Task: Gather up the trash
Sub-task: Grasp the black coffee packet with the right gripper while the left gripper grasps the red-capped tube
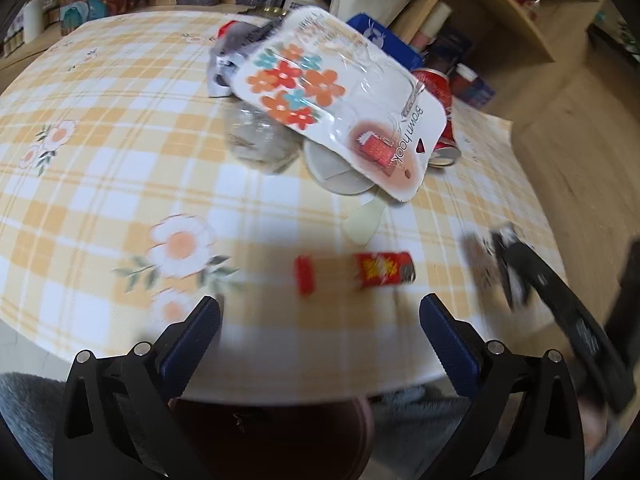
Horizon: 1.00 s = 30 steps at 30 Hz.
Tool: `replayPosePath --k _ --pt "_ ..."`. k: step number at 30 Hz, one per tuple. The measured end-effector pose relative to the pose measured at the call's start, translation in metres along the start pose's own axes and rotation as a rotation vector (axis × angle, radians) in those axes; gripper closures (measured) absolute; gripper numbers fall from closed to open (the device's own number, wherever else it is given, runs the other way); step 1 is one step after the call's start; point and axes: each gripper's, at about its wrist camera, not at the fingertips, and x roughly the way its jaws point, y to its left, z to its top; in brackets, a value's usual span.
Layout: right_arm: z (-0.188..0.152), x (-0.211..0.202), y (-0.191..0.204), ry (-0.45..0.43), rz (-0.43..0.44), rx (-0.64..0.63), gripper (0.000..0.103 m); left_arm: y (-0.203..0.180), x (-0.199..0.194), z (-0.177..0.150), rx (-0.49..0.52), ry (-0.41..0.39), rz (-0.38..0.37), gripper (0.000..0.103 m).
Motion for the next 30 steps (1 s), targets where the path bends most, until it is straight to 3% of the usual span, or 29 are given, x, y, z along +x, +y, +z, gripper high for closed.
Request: replayPosePath --k 6,15,30 --pt "-0.002 -0.017 -0.017 -0.034 -0.016 0.024 0.062 -0.038 0.024 0.008 0.018 0.005 0.135 0.006" --pt "-0.004 -0.031 -0.037 -0.08 0.005 0.088 0.062 -0.064 0.048 0.012 0.061 -0.011 0.361 0.006" --pt "-0.015 -0.034 -0.042 -0.073 0.014 0.122 0.062 -0.067 0.045 0.005 0.071 -0.051 0.361 0.006"
